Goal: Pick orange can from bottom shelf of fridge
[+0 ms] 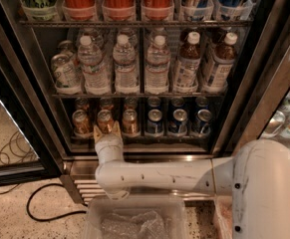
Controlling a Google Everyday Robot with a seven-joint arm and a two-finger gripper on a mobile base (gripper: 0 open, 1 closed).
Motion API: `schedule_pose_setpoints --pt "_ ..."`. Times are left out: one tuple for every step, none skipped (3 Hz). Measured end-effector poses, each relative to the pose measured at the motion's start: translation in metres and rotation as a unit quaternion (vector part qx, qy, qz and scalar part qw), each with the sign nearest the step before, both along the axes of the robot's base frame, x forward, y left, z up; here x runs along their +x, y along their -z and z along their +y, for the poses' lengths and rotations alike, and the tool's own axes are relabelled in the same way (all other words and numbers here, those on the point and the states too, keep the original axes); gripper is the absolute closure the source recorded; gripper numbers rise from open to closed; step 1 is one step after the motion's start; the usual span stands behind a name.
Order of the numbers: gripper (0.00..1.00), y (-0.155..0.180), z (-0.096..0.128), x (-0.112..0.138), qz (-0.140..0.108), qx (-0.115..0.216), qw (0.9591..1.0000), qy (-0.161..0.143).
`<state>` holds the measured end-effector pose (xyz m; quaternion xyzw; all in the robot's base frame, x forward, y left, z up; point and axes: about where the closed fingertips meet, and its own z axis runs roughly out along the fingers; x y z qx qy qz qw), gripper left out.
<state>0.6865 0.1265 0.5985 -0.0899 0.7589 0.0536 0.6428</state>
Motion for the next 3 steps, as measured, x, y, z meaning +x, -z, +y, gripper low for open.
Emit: schedule_pose_setpoints --pt "0.35 -0.0011 0.0031 0.0074 -0.004 0.005 1.0000 0.002" --pt "0.35 -0.0047 0.0051 0.0149 -0.010 0.008 0.9999 0.004" --pt "0.54 -0.0059 0.0102 0.0174 -0.014 0.005 0.9999 -0.003"
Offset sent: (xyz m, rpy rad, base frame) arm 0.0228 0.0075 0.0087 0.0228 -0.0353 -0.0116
